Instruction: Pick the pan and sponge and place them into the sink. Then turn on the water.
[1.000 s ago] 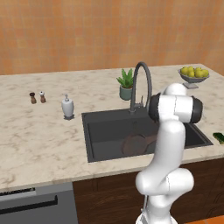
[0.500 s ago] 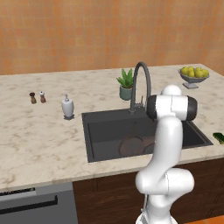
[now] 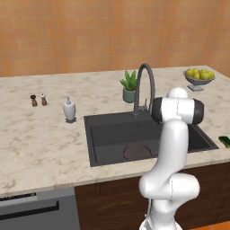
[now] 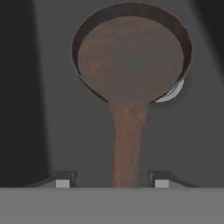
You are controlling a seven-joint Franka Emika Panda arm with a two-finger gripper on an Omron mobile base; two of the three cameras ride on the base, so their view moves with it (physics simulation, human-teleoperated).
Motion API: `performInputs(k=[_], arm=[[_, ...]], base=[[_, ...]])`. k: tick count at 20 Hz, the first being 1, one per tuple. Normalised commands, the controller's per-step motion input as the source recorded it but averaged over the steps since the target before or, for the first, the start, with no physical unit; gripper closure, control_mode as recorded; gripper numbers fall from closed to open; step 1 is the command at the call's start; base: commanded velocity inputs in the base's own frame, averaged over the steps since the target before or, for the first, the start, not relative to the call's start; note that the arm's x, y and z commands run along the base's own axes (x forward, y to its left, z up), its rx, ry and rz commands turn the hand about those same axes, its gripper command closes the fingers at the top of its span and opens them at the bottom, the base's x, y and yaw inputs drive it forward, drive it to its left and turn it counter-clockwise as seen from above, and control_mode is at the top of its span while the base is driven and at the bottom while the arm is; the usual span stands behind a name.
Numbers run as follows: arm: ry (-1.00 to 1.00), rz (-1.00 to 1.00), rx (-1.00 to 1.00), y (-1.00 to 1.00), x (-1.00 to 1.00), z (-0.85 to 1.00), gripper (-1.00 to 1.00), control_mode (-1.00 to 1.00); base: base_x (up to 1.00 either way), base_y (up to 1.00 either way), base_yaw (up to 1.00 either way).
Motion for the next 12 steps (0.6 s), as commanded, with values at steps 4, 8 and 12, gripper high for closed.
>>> performInputs(k=[4,8,12], arm=[[-0.04,0.00,0.00,0.00,0.00,0.03,-1.00,-1.00],[-0.06,0.00,0.00,-0.13,-0.29,0.61,-1.00,-1.00],[-0.11,-0.05,0.00,-0.11,-0.50,0.81,-1.00,-1.00]], base=[[0.00,0.00,0.00],[0.00,0.00,0.00],[0.00,0.00,0.00]])
